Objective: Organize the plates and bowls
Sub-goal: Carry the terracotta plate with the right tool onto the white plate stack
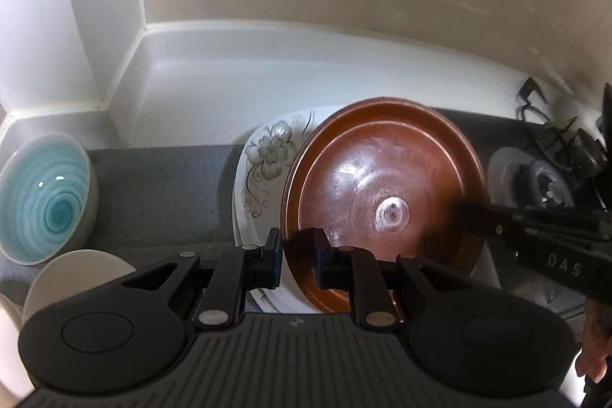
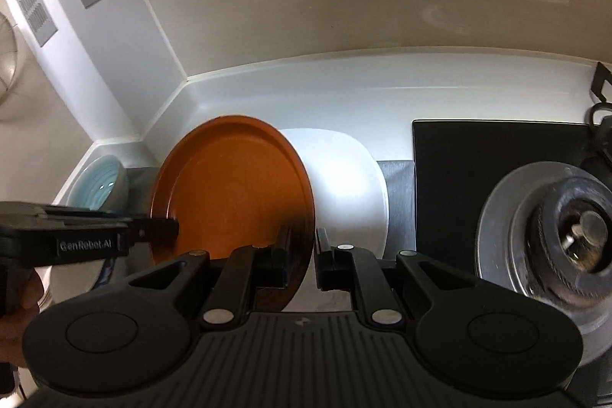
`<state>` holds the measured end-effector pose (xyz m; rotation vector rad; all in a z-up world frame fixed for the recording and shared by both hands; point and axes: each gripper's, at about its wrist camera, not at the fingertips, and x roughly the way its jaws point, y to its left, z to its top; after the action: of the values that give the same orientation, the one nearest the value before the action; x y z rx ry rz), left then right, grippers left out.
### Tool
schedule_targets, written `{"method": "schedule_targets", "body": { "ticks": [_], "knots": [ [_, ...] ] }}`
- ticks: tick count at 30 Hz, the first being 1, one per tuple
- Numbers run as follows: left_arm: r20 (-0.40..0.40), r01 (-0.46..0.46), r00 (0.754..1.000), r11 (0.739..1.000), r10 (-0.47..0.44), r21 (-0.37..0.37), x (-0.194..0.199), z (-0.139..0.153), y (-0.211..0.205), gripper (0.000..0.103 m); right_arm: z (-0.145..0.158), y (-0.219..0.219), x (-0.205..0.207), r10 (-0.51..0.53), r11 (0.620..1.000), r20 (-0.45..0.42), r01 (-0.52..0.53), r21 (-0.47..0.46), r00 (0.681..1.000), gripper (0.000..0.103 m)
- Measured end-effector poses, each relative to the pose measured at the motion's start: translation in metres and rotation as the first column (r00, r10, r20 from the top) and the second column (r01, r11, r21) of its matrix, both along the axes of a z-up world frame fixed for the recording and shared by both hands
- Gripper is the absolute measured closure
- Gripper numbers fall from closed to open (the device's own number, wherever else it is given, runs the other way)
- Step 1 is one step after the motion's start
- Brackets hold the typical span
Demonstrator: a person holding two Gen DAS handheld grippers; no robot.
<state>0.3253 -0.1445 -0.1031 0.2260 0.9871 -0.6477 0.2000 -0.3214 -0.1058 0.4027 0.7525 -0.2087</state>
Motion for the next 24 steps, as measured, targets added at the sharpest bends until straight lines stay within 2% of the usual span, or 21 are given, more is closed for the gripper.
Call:
{"method": "schedule_targets", "body": {
  "ticks": [7,24],
  "knots": [
    [-0.041,-0.008,0.999,0.999,0.009,0.032,0.013,-0.019,-0.011,0.085,-0.019,-0.016,0.022,0.005,1.000,-0.021,-0.005,0.015,1.000,0.090],
    [-0.034,-0.001,0.999,0.998,0.003,0.057,0.023,-0.026,-0.022,0.085,-0.040,-0.024,0.037,0.009,1.000,-0.056,-0.009,0.003,0.998,0.090]
  ]
}}
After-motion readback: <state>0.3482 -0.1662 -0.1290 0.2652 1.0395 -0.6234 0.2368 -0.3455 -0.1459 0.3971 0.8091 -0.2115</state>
